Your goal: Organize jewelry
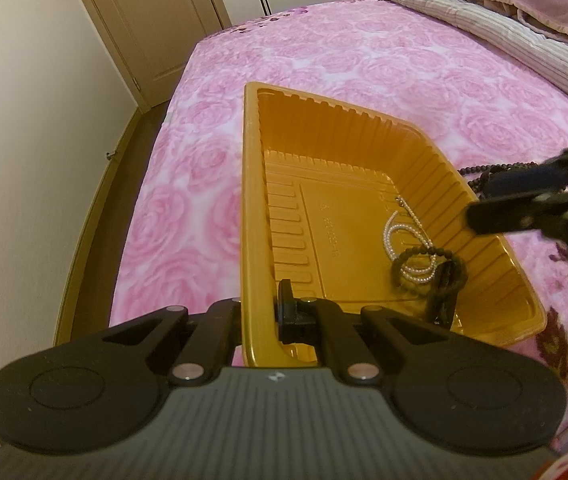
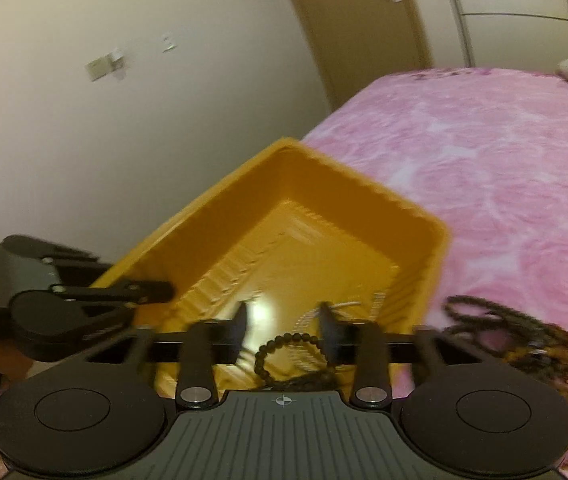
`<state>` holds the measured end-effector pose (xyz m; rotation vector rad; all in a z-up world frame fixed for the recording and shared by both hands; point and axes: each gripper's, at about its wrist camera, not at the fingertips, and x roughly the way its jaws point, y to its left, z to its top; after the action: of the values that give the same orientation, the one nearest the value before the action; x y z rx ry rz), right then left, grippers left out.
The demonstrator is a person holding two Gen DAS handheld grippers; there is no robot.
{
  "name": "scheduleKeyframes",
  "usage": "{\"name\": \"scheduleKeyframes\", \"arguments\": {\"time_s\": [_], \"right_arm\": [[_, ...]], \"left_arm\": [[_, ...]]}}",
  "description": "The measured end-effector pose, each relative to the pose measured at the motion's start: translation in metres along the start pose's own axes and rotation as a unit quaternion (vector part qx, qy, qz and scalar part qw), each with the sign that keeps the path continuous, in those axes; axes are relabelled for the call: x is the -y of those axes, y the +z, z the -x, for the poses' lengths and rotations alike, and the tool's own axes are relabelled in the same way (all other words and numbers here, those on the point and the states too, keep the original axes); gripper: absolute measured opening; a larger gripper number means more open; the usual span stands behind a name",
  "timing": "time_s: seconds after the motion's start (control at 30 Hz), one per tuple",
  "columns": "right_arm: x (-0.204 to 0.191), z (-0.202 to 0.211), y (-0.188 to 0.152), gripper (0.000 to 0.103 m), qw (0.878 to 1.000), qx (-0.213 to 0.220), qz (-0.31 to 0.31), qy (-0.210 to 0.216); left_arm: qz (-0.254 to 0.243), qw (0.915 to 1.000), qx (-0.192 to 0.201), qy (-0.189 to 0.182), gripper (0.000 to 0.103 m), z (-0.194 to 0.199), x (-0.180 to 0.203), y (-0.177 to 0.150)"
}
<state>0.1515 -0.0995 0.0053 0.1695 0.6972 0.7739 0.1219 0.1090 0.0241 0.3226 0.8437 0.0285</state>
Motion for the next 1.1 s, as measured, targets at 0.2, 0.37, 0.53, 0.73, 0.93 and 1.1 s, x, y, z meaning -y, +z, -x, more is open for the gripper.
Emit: {"name": "scheduleKeyframes", "arguments": {"time_s": [0.2, 0.37, 0.53, 0.73, 0.93, 1.1], "right_arm": [[0.042, 0.038, -0.026, 0.046, 0.996, 0.013, -0.018, -0.090], [0.081, 0.073, -0.065, 0.046, 0.983, 0.013, -0.049, -0.175], [0.113, 0.097, -0.088, 0.046, 0.971, 0.009, -0.083, -0.224], [0.124, 0.097, -0.090, 0.046, 0.967, 0.017, -0.072, -0.244], [0.130, 0.068, -0.083, 0.041, 0.963, -0.003, 0.001, -0.268], [0.139, 0.042, -0.082, 0.029, 0.959, -0.033, 0.040, -0.278]], "left_arm": [[0.001, 1.0000, 0.000, 0.000, 0.002, 0.000, 0.000, 0.000], [0.001, 1.0000, 0.001, 0.001, 0.002, 0.000, 0.000, 0.000], [0.002, 1.0000, 0.000, 0.001, 0.002, 0.000, 0.000, 0.000], [0.001, 1.0000, -0.001, 0.003, 0.002, 0.000, 0.001, 0.000], [0.000, 1.0000, -0.002, 0.003, 0.002, 0.000, 0.001, 0.000], [0.000, 1.0000, -0.003, 0.004, 0.002, 0.000, 0.000, 0.000]]}}
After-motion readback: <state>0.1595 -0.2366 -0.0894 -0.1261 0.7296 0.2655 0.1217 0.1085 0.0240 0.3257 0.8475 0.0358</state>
